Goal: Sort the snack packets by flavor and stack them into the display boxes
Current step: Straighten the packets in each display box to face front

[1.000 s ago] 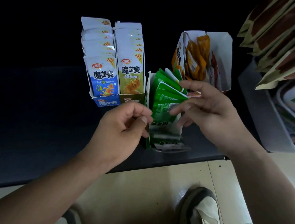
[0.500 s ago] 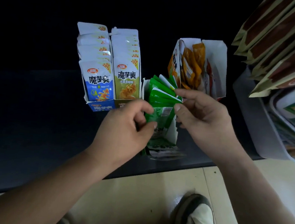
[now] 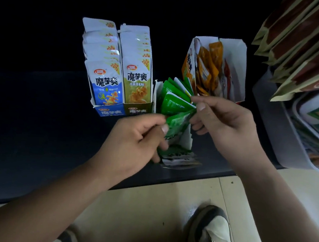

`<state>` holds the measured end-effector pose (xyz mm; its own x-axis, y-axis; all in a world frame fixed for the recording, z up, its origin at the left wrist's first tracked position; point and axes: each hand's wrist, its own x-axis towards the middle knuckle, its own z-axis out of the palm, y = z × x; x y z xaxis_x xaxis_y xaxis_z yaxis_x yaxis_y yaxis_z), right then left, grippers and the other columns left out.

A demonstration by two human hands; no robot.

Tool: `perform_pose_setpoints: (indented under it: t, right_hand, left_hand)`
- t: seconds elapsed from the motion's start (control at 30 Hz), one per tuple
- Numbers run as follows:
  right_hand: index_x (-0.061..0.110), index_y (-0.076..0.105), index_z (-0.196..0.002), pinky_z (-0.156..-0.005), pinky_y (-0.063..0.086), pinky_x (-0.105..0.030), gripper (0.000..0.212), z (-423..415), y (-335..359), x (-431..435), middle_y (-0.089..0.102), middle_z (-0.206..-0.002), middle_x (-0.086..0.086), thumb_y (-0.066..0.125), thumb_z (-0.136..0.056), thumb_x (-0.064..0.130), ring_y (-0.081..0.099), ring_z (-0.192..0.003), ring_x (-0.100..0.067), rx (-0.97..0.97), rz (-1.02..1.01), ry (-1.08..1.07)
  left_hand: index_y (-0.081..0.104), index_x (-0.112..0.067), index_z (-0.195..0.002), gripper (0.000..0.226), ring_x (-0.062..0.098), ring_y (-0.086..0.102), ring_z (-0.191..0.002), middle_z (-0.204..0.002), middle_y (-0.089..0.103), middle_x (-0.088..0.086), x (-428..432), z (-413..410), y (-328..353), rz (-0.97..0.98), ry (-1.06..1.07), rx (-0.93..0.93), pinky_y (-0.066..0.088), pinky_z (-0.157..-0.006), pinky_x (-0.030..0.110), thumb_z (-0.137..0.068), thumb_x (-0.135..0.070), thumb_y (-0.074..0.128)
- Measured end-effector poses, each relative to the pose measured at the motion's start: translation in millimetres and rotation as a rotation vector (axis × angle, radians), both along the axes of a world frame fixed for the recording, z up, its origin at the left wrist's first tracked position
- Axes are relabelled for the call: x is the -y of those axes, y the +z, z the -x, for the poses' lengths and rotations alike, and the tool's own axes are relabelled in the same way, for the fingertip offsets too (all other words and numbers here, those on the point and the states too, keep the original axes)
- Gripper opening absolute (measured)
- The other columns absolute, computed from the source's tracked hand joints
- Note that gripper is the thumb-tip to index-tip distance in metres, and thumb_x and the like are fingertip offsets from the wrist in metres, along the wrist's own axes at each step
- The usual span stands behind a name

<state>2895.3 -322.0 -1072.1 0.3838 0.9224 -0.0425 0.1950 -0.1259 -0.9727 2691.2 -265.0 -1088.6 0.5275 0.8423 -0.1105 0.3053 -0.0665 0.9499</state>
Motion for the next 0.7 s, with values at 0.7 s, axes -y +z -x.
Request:
perform_pose_setpoints:
  t: [0.7]
  right_hand:
    - [0.017, 0.065, -0.132, -0.072, 0.058, -0.046, 0.048, 6.1, 11.2, 1.2, 0.079, -0.103, -0.009, 0.069, -0.087, 0.035, 0.074, -0.095, -0.025, -0.268, 0.105, 0.009]
  left_hand:
    - [0.061, -0.018, -0.084, 0.026, 0.032, 0.068, -0.076, -0.081, 0.071, 0.012, 3.0, 16.7, 21.1, 0.111, 0.178, 0.243, 0.058, -0.075, 0.041, -0.079, -0.006, 0.084]
